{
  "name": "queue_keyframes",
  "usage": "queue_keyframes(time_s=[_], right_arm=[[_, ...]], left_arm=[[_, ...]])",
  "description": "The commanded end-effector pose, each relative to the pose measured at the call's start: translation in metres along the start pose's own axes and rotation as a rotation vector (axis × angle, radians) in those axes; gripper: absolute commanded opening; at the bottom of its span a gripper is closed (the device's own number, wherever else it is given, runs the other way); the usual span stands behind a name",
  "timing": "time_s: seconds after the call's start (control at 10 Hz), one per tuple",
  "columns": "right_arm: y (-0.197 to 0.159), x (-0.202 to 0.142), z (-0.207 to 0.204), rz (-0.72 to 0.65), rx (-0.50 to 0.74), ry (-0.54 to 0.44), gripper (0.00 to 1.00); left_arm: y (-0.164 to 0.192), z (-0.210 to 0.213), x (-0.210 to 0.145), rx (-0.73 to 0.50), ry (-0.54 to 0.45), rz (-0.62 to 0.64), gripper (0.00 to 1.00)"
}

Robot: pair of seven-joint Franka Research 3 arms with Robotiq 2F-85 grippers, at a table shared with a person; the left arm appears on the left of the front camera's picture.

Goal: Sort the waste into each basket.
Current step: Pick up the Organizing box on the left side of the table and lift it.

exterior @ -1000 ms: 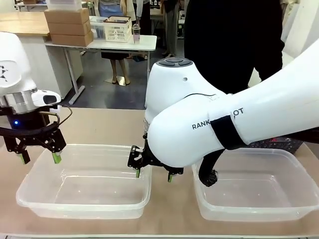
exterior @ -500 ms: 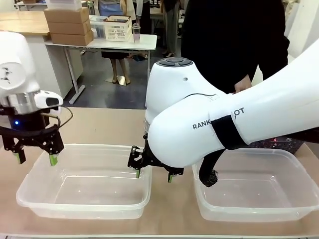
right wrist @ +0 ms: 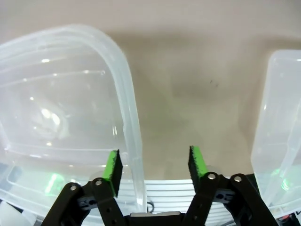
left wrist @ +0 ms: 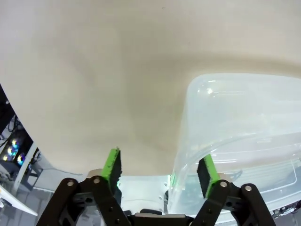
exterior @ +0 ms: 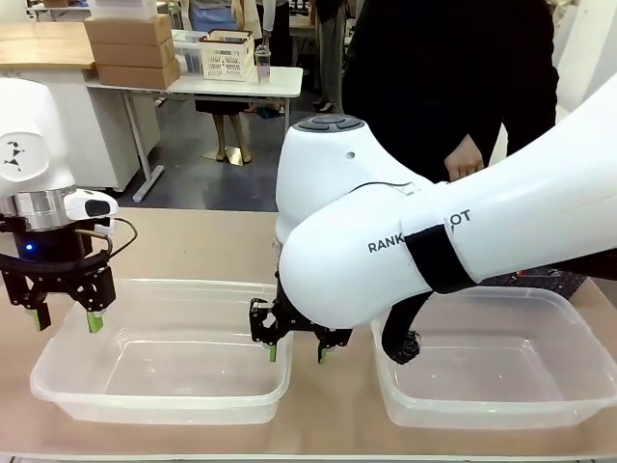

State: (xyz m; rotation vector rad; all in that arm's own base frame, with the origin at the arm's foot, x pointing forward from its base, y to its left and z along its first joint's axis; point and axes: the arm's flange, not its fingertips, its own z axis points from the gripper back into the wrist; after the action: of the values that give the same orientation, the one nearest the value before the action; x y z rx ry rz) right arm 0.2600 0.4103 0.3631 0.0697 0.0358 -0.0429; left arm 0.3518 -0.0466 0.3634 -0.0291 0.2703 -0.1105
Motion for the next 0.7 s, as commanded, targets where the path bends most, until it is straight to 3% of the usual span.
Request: queue_keyframes(time_s=[0.0, 0.1, 0.2, 0.3, 0.4, 0.6], right_arm=[[0.0008, 0.0016, 0.0077, 0.012, 0.018, 0.038, 0.0], [0.0014, 0.0012, 0.0089, 0.007, 0.019, 0.028, 0.0], [0.0015, 0.0009, 0.0105, -0.001, 0.018, 0.017, 0.0], [0.0017, -0.0001, 0.0125, -0.006, 0.023, 0.005, 0.05], [0.0015, 0.0, 0.0127, -0.007, 0.027, 0.004, 0.0], [0.0005, -0.0005, 0.0121, -0.018, 0.028, 0.009, 0.0]], left_arm=[[0.0044, -0.0283, -0.0323, -0.049, -0.03, -0.04, 0.0], [0.0048, -0.0282, -0.0332, -0.055, -0.035, -0.051, 0.35], [0.0047, -0.0266, -0.034, -0.08, -0.046, -0.059, 0.0], [0.0039, -0.0251, -0.035, -0.086, -0.057, -0.069, 0.13], [0.0037, -0.0252, -0.035, -0.084, -0.057, -0.075, 0.0], [0.0058, -0.0269, -0.036, -0.088, -0.056, -0.081, 0.0]])
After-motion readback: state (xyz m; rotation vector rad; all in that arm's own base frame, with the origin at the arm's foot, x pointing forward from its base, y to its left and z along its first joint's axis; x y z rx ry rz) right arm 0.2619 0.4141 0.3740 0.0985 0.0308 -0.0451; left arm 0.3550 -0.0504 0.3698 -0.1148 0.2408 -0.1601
